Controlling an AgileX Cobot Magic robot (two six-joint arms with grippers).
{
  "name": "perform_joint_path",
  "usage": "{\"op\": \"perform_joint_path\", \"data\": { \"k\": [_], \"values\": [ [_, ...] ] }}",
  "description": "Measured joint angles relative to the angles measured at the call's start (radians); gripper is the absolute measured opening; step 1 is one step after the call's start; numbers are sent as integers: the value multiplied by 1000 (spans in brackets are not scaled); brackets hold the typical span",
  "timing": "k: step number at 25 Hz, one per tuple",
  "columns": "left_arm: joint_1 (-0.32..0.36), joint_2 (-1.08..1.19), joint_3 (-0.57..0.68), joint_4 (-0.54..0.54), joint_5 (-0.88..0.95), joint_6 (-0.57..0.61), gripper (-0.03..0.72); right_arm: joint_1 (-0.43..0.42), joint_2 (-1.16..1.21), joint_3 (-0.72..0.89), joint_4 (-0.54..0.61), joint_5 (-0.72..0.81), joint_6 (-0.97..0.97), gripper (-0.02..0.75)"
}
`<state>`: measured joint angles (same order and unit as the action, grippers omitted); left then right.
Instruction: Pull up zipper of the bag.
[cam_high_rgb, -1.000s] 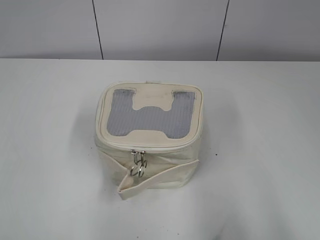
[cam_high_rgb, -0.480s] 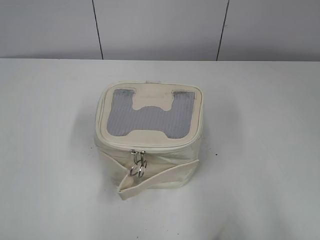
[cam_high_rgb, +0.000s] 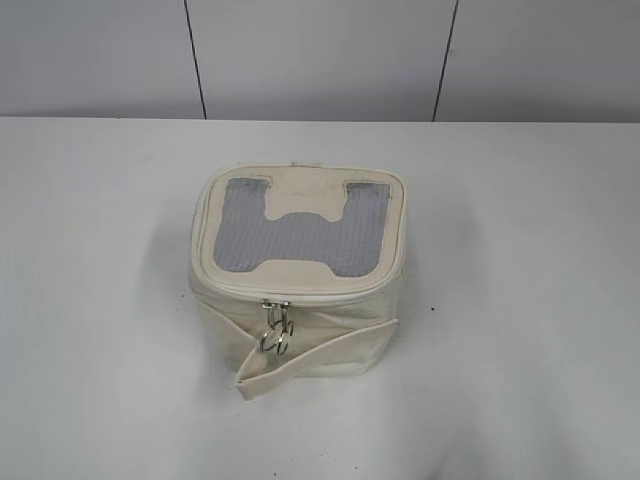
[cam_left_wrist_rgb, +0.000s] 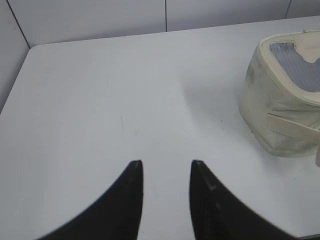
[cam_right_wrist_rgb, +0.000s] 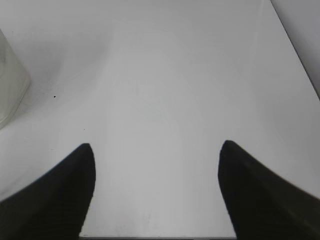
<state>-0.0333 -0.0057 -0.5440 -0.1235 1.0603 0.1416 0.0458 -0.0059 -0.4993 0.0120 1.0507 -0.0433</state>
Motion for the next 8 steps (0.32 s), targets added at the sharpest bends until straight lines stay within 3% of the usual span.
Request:
{"op": "perform_joint_path", "data": {
  "k": [8],
  "values": [
    [0,0,0,-2,0,0,251,0,0,0,0,-1,0,595]
  ]
}}
